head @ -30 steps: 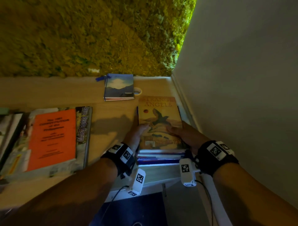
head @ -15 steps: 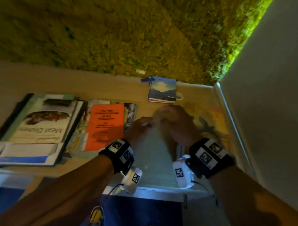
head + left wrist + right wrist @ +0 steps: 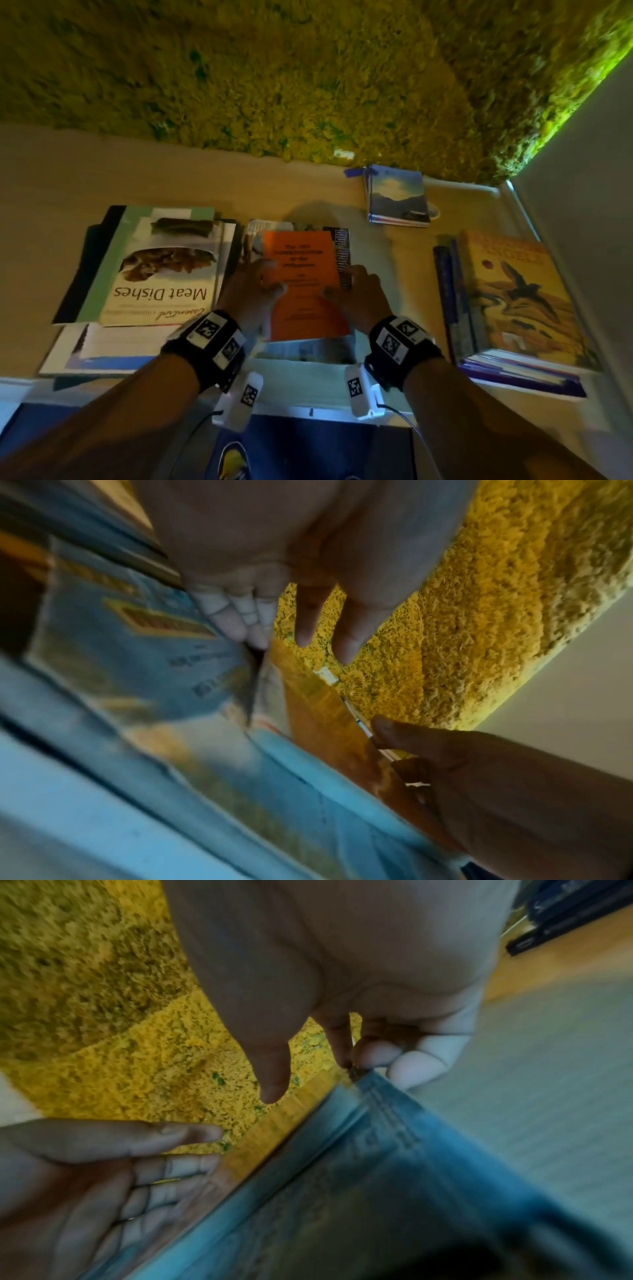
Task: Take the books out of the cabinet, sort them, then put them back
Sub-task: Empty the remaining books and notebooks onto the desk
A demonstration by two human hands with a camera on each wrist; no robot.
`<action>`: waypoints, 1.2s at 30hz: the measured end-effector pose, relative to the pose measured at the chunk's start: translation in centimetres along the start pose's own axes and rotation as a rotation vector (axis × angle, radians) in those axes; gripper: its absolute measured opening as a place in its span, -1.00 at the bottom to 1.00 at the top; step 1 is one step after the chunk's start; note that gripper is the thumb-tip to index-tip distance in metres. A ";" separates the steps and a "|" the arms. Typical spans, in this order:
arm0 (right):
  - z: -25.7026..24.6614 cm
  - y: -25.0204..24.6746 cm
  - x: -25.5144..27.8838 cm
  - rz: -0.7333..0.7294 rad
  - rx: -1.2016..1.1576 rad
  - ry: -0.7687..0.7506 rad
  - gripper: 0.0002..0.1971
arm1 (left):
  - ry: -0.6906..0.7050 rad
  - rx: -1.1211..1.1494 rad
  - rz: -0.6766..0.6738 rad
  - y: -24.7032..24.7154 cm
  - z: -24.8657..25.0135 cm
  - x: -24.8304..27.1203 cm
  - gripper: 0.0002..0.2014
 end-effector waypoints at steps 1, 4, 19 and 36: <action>0.1 -0.2 0.5 0.037 -0.034 0.037 -0.32 | 0.008 0.057 -0.048 0.4 0.1 -0.1 -0.56; 1.8 -0.2 1.2 0.044 -0.135 0.150 -0.29 | 0.018 0.115 -0.125 1.7 0.4 -0.3 -0.59; 1.4 -5.2 -1.2 0.058 -0.610 0.172 -0.81 | 0.100 0.013 -0.211 2.4 3.7 -0.9 -0.59; -7.9 -4.8 -14.0 -0.029 -0.136 0.052 -0.65 | 0.010 -0.470 -0.168 -2.8 3.0 -8.2 -0.59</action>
Point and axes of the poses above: each hand's wrist, its own x-axis away from the middle knuckle, its own y-axis out of the palm, z = x × y, the point moved 7 cm from there along -x, towards the middle knuckle, and after that the axes turned 11 degrees about -x, right-handed, at the moved point
